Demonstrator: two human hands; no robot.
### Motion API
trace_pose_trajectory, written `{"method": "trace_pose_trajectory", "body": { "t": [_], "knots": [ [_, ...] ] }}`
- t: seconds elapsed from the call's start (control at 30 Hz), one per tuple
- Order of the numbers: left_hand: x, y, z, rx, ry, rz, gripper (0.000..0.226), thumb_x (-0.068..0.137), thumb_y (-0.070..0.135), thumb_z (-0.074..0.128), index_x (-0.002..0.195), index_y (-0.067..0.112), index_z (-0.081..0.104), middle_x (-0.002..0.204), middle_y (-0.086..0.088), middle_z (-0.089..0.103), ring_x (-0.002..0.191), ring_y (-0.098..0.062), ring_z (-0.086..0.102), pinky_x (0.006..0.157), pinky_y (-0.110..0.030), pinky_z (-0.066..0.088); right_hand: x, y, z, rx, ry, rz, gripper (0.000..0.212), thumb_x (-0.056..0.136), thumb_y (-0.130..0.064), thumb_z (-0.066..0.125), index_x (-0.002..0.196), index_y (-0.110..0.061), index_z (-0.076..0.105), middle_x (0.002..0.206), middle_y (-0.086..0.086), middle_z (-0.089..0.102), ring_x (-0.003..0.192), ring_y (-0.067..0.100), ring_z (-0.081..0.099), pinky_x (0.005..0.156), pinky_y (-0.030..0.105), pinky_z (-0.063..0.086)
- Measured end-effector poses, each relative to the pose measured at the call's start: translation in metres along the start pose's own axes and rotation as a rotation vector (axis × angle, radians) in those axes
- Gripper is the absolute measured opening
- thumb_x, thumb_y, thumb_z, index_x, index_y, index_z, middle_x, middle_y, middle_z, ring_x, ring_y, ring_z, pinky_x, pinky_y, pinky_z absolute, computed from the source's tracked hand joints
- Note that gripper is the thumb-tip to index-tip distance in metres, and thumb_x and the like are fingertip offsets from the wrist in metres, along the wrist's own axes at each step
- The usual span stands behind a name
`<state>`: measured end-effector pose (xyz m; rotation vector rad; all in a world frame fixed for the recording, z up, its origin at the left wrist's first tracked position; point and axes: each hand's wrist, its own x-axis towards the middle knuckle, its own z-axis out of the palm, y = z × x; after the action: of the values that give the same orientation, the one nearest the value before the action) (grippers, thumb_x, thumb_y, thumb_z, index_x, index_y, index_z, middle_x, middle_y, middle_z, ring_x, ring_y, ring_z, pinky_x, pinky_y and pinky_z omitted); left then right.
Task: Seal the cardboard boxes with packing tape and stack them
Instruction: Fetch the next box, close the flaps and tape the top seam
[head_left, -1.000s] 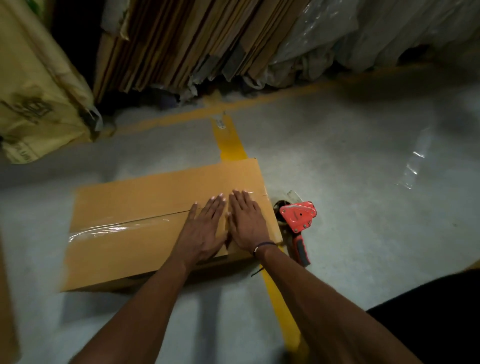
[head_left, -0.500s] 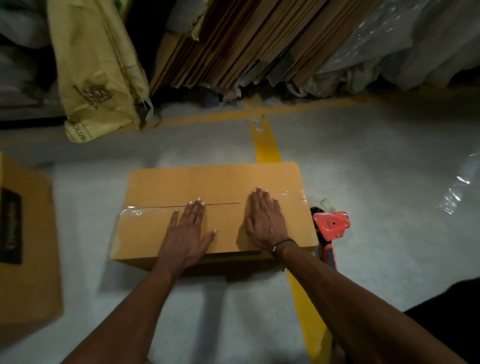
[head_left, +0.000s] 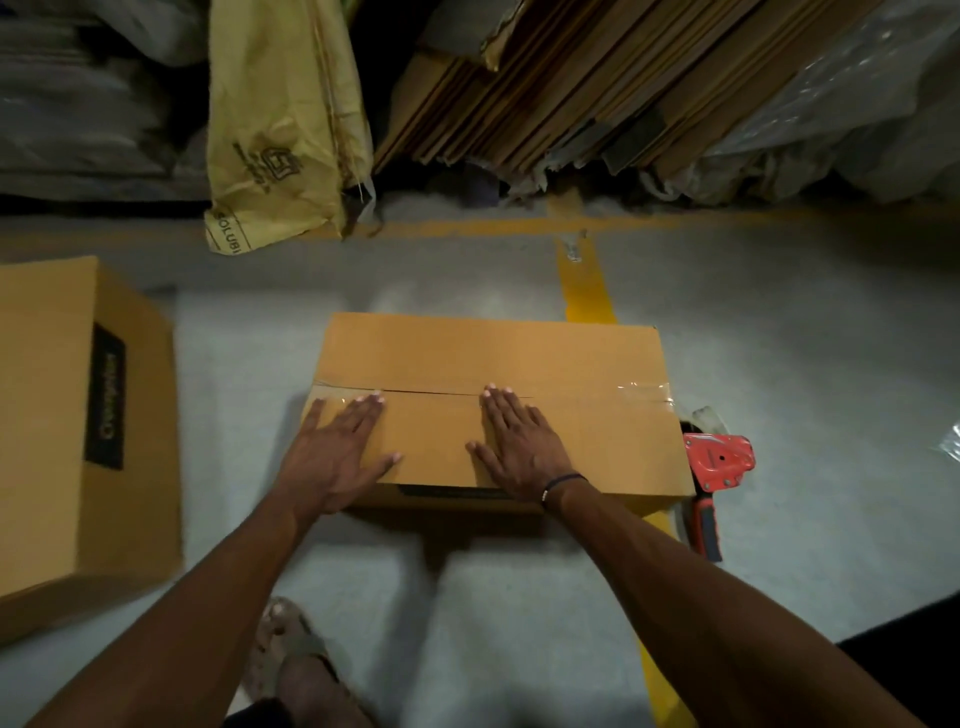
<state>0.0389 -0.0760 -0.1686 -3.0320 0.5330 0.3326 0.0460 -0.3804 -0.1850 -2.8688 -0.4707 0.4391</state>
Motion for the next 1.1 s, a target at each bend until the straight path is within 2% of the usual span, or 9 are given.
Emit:
{"method": "trace_pose_trajectory", "body": {
  "t": [0.2,0.27,0.33,0.47,0.53,0.67,0.87,1.0,1.1],
  "knots": [
    [-0.02,-0.01,-0.009,-0.028,-0.083,-0.223,0.096,0.091,0.073,0.008,0.167,0.015,0.011,0.173,-0.004,0.015,0.159,-0.027,0.016,0.127,-0.056,0.001,-0.003,-0.009,-0.007,-0.046,-0.019,0.0,0.077,0.106,-0.055,0.024,0.163,-0.012,-0.005,0.171,0.005,-0.007,0.158,0.024,-0.002,0.128,0.045,0.01],
    [-0.009,0.012,-0.021,-0.054,-0.017,-0.229,0.092,0.092,0.069,0.019,0.164,0.012,0.019,0.172,-0.009,0.018,0.159,-0.03,0.017,0.127,-0.056,0.005,-0.001,-0.016,-0.014,-0.035,-0.021,-0.018,0.078,0.105,-0.044,0.036,0.163,-0.011,-0.005,0.172,0.007,-0.006,0.158,0.026,0.0,0.128,0.043,0.009],
    [0.007,0.042,-0.03,-0.099,0.01,-0.146,0.085,0.098,0.062,0.032,0.166,0.013,0.014,0.174,-0.007,0.008,0.16,-0.028,0.01,0.128,-0.053,0.004,0.007,-0.03,-0.02,-0.016,-0.042,-0.089,0.082,0.101,-0.035,0.043,0.164,-0.012,-0.003,0.172,0.006,-0.004,0.158,0.025,0.002,0.128,0.042,0.008],
    [0.043,0.086,-0.033,-0.07,-0.033,0.022,0.077,0.104,0.045,0.034,0.167,0.016,0.001,0.175,-0.003,-0.003,0.161,-0.021,0.0,0.129,-0.052,-0.002,0.025,-0.052,-0.014,0.039,-0.08,-0.168,0.089,0.093,-0.06,0.027,0.164,-0.011,0.002,0.172,0.008,0.002,0.158,0.024,0.003,0.128,0.046,0.012],
    [0.047,0.08,-0.024,-0.051,-0.07,0.01,0.075,0.106,0.051,0.026,0.166,0.018,-0.005,0.175,-0.001,-0.005,0.161,-0.019,-0.001,0.129,-0.055,0.0,0.025,-0.039,-0.009,-0.008,-0.047,-0.176,0.082,0.098,-0.059,0.02,0.164,-0.014,0.004,0.172,0.004,0.004,0.158,0.021,0.005,0.127,0.048,0.016],
    [0.034,0.044,-0.007,-0.068,-0.071,-0.028,0.083,0.103,0.069,0.017,0.164,0.023,-0.015,0.173,0.006,-0.01,0.16,-0.015,-0.004,0.128,-0.056,0.0,0.015,0.015,-0.016,-0.056,0.025,-0.187,0.077,0.104,-0.063,0.028,0.165,-0.021,0.005,0.172,-0.004,0.008,0.158,0.018,0.01,0.125,0.045,0.02],
    [0.012,0.058,0.006,-0.209,-0.029,-0.3,0.086,0.102,0.071,0.015,0.165,0.017,-0.01,0.173,0.0,-0.01,0.161,-0.023,-0.003,0.127,-0.058,0.007,-0.024,0.119,-0.03,0.022,0.036,0.178,0.082,0.102,-0.069,0.026,0.164,-0.022,0.001,0.172,-0.002,-0.001,0.158,0.023,0.002,0.126,0.048,0.012],
    [-0.013,0.127,0.015,-0.369,0.046,-0.539,0.08,0.106,0.058,0.026,0.166,0.01,0.003,0.173,-0.013,-0.007,0.16,-0.032,-0.003,0.126,-0.059,0.011,-0.039,0.163,-0.049,-0.054,-0.079,0.25,0.087,0.101,-0.07,0.028,0.164,-0.019,-0.002,0.172,0.0,-0.006,0.158,0.025,0.001,0.127,0.05,0.015],
    [-0.025,0.186,0.012,-0.452,0.083,-0.691,0.078,0.105,0.054,0.037,0.165,0.009,0.016,0.171,-0.02,0.007,0.157,-0.039,0.008,0.122,-0.057,0.023,-0.029,0.173,-0.06,-0.035,-0.078,0.308,0.087,0.101,-0.067,0.033,0.164,-0.014,0.003,0.172,0.006,-0.001,0.158,0.028,0.006,0.125,0.051,0.022]
  ]
}}
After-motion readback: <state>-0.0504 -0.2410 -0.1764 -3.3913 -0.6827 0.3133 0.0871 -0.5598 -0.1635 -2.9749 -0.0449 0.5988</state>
